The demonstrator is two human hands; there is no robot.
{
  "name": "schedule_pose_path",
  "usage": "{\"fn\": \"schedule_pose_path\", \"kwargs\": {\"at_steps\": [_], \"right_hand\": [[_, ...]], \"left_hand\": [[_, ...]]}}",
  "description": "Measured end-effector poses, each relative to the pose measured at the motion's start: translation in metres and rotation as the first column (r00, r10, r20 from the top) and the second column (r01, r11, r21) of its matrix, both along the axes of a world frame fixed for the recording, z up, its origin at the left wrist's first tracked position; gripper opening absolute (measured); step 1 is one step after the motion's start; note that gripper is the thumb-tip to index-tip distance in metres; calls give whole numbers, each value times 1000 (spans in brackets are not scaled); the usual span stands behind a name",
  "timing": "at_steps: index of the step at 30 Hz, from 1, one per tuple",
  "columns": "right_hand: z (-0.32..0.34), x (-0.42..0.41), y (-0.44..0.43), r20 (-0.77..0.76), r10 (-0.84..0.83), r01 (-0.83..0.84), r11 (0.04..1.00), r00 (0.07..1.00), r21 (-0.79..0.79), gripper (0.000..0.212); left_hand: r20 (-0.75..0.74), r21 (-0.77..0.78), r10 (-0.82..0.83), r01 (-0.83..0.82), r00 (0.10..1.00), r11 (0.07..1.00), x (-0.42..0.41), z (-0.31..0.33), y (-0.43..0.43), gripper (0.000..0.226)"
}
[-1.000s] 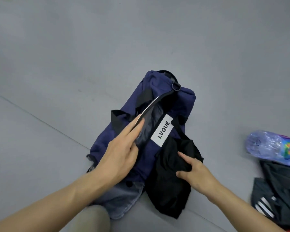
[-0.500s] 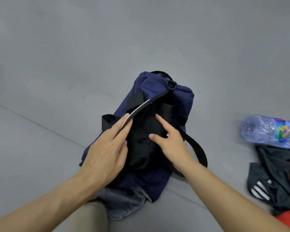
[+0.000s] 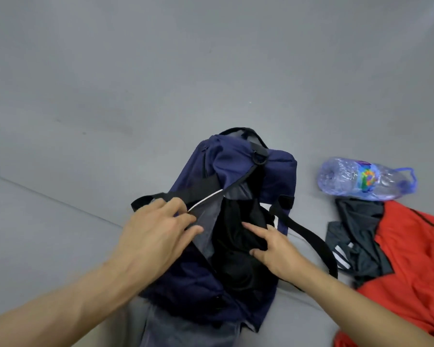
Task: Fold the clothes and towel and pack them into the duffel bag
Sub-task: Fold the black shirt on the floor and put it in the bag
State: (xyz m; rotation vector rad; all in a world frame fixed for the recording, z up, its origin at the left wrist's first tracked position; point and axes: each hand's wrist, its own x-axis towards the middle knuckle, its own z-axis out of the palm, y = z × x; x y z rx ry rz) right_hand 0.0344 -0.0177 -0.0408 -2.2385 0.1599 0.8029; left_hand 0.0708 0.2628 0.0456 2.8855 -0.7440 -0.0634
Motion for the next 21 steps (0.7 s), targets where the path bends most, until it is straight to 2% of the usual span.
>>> {"fn": "schedule_pose_path", "kwargs": {"at_steps": [2, 5, 7, 11, 13, 15, 19, 21], "right_hand": [[8, -9, -12, -12, -13, 13, 1000, 1000, 28, 79], [24, -10, -12, -1, -158, 155, 966, 987, 206, 70], [34, -3, -5, -9, -257, 244, 905, 966, 349, 68], [50, 28, 30, -7, -378, 323, 780, 926, 536, 66], [45, 55, 53, 90, -377, 282, 812, 922, 512, 65], [29, 81, 79, 192, -320, 223, 888, 928, 403, 65], [-3, 100, 119, 201, -242, 215, 965, 949, 147, 65], [-7, 93, 127, 269, -202, 193, 979, 942, 59, 66]], "left_hand": [[-82, -25, -54, 52, 995, 998, -3, -2, -13, 43], [-166, -75, -101, 90, 981, 993, -3, 4, -21, 29], [-142, -57, -83, 76, 986, 996, -3, 17, -23, 26], [-25, -88, 11, -13, 1000, 996, -10, 52, -17, 51], [31, -117, 37, -33, 999, 993, -10, 64, -13, 54], [73, -120, 55, -46, 996, 992, -5, 69, -7, 54], [65, -98, 104, -97, 992, 990, 6, 62, 10, 54], [55, -86, 136, -131, 989, 988, 12, 58, 18, 54]]}}
